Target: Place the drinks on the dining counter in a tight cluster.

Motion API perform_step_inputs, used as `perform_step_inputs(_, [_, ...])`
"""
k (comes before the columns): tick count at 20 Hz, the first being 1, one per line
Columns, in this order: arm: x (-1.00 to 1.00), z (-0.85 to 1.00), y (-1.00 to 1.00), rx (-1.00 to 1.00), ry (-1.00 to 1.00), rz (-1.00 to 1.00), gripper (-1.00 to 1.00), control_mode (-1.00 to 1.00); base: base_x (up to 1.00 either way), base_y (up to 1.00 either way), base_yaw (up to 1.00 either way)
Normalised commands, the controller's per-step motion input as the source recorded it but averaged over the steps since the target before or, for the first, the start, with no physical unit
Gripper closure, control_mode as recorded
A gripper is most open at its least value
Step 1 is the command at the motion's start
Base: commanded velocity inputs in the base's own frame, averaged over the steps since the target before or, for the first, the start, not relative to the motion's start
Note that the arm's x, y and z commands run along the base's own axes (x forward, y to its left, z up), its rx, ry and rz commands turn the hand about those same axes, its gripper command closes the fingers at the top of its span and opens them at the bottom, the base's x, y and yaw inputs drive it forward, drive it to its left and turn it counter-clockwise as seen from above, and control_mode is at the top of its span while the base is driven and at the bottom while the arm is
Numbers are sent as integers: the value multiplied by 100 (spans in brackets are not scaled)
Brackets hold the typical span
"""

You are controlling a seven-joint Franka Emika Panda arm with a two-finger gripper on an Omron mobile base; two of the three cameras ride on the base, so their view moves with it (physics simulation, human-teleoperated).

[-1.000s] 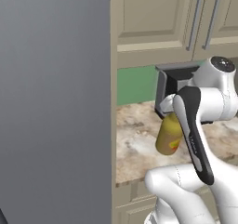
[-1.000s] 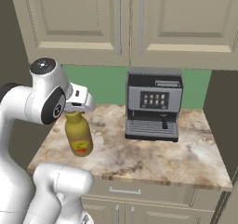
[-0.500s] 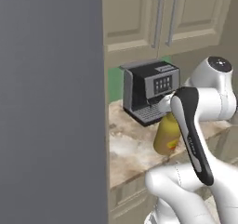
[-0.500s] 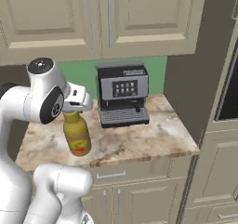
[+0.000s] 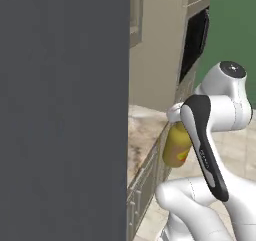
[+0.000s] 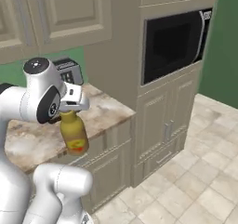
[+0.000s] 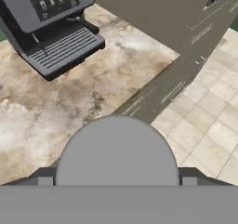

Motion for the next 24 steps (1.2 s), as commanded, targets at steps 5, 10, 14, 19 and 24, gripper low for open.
perform_step_inputs(5, [0, 0, 0, 0, 0, 0, 100, 100, 0, -54, -72])
perform_step_inputs(10, [0, 0, 0, 0, 0, 0, 100, 100, 0, -75, -59])
perform_step_inputs(14, [0, 0, 0, 0, 0, 0, 100, 100, 1, -57, -68])
perform_step_inputs(19, [0, 0, 0, 0, 0, 0, 100, 100, 9, -10, -86])
perform_step_inputs(24, [0, 0, 0, 0, 0, 0, 100, 100, 0, -2, -89])
